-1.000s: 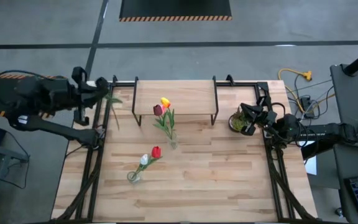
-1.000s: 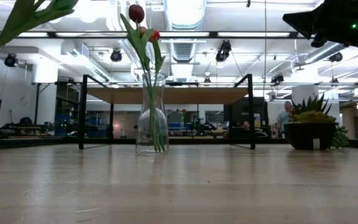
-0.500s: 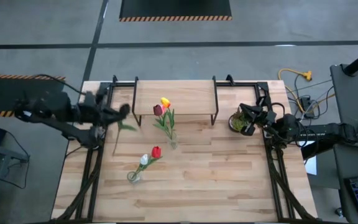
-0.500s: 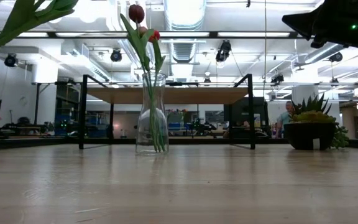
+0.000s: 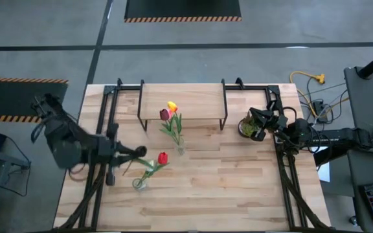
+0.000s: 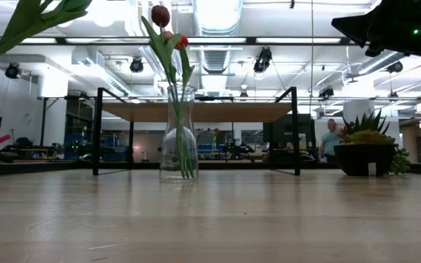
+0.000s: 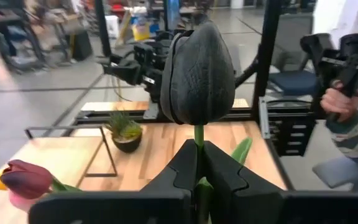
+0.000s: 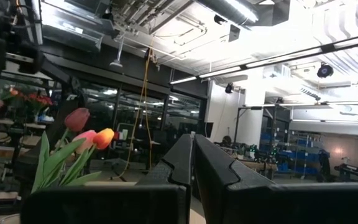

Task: Pick and place flowers into a vace then onto a shelf
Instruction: Put the black flower into the bottom transparent vase

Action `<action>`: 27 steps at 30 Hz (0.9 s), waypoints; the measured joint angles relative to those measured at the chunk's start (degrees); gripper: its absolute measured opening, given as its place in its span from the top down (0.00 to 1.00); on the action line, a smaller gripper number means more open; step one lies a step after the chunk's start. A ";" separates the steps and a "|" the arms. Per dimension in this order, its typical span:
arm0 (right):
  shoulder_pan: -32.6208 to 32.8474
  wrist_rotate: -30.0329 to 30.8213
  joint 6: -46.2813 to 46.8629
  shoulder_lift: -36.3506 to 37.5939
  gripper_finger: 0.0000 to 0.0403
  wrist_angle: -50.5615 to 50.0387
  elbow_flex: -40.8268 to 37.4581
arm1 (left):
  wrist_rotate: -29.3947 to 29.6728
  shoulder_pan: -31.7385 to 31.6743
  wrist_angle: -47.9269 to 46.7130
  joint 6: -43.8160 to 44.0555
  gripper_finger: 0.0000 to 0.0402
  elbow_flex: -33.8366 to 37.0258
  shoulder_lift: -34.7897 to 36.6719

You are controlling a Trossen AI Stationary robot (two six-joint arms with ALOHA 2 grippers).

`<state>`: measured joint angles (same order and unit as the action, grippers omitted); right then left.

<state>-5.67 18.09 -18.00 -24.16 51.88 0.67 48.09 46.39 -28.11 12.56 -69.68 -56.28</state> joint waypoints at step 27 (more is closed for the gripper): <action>0.01 0.00 0.02 0.02 0.98 -0.07 0.00 | 26.59 8.49 6.12 3.94 1.00 1.08 -11.83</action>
<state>-5.66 18.09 -17.98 -24.14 51.81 0.67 74.68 54.87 -22.00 16.50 -68.60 -68.11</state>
